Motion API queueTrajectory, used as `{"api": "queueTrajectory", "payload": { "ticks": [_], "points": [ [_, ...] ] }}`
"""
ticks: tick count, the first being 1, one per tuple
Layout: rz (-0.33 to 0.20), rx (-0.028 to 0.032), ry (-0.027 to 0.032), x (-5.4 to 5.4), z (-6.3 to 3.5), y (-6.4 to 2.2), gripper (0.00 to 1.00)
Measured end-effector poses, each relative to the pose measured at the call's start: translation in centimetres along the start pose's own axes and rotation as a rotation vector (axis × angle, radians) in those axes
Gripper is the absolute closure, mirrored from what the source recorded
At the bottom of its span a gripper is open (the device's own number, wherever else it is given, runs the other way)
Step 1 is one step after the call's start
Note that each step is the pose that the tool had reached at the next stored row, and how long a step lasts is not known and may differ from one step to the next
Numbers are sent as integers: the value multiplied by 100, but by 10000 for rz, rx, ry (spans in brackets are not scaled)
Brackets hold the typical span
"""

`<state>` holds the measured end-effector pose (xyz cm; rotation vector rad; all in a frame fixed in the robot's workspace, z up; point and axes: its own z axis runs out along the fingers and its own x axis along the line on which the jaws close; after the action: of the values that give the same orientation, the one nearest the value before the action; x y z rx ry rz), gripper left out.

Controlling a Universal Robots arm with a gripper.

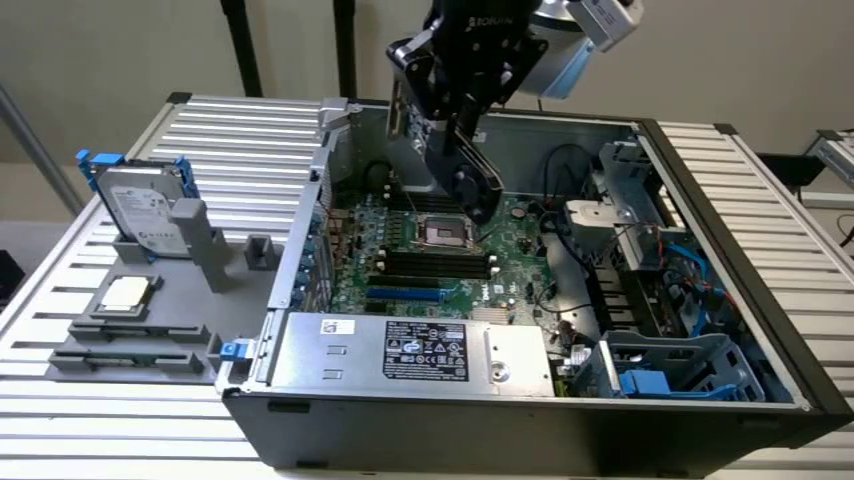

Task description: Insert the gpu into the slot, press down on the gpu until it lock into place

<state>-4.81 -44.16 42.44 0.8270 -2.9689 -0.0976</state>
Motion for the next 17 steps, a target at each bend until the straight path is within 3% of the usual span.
{"api": "queueTrajectory", "payload": {
  "ticks": [17],
  "points": [
    [-3085, 125, 232, -5, 116, -9, 74]
  ]
}}
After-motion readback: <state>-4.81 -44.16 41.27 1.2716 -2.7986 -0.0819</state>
